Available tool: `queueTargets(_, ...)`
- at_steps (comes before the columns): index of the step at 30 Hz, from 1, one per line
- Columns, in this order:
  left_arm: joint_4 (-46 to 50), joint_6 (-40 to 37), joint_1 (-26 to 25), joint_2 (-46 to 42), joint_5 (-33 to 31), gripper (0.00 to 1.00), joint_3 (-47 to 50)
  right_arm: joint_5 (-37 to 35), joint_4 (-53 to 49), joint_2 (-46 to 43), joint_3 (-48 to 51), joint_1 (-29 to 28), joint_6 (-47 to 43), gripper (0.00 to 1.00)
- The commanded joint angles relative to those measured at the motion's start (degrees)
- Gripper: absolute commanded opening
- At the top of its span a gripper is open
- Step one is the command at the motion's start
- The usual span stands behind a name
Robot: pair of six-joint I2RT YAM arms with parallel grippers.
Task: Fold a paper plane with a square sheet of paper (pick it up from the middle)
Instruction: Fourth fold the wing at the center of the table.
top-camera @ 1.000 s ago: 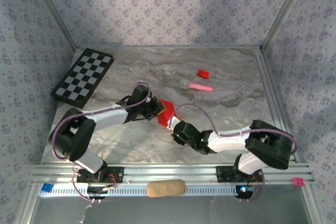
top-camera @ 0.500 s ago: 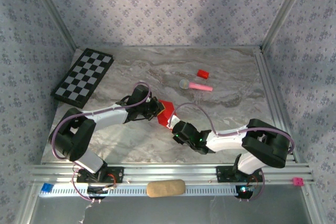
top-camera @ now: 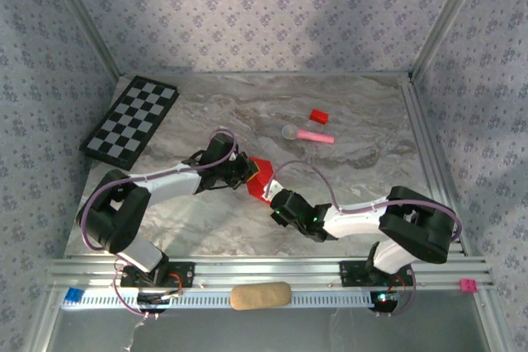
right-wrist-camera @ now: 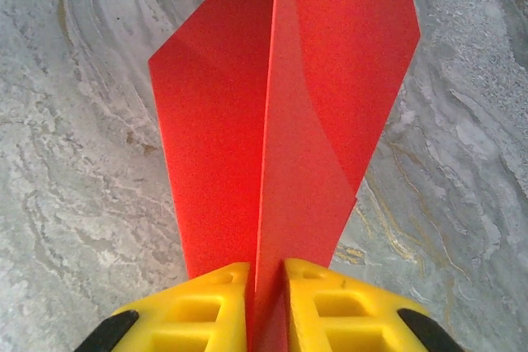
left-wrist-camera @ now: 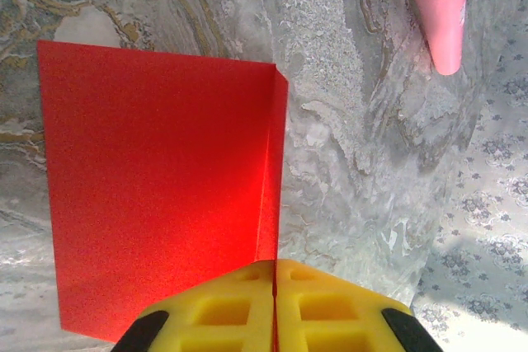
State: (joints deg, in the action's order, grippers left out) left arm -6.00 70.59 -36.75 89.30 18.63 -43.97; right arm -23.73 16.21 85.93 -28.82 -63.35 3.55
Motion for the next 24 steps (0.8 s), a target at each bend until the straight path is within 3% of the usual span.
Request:
queueTargets(1, 0.11, 0.51, 0.17, -0.42, 0.44, 0.1, 0.21, 0.37, 0.5, 0.41, -1.32, 0.35, 1.58, 0.19)
queueTargets(8, 0.4, 0.64, 0.17, -0.5, 0.16, 0.1, 0.39, 1.48, 1.19, -0.78, -1.01, 0.6, 2.93, 0.23)
queueTargets(24, 0.47, 0.69, 0.32, -0.7, 0.26, 0.1, 0.54, 0.68, 1.37, -0.4, -0.11, 0.72, 4.87, 0.19)
